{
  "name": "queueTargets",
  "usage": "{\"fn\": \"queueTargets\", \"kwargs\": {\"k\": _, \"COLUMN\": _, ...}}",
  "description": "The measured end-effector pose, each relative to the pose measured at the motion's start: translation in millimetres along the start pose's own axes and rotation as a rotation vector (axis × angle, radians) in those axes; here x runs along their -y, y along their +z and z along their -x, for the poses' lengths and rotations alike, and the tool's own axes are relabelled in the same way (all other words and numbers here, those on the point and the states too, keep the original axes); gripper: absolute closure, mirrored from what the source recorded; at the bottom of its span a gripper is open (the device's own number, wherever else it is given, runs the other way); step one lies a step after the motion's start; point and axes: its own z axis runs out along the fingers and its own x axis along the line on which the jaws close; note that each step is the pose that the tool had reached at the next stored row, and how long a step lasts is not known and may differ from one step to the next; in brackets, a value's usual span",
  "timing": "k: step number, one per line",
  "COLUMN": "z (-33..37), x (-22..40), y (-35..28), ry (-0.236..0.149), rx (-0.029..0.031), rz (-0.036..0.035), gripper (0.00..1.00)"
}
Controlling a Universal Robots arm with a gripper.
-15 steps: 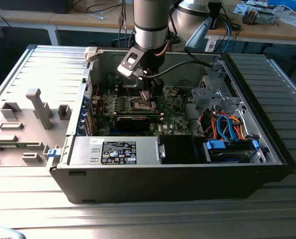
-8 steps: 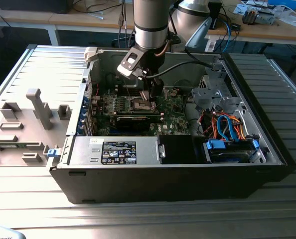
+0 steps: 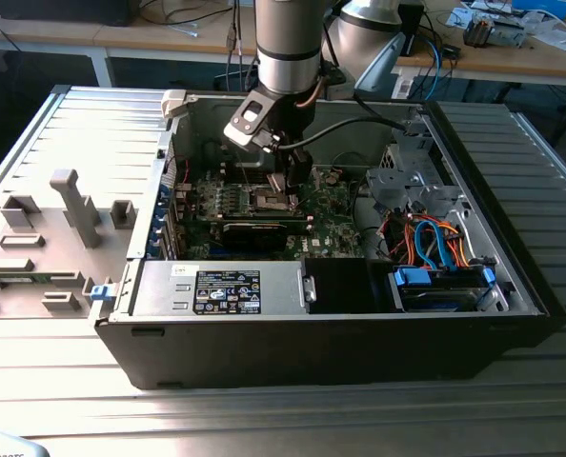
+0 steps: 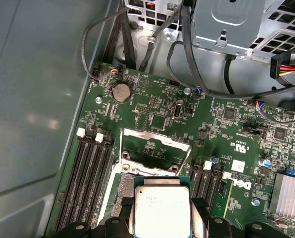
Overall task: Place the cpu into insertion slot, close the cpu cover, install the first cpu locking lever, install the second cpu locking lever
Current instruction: 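Place the cpu into insertion slot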
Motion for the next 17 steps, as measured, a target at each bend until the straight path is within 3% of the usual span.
{"fn": "queueTargets", "kwargs": {"k": 17, "z": -0.1, "x": 0.2, "y": 1.2, "ry": 0.03, "rx": 0.002, "rz": 0.0003, "gripper": 0.46}}
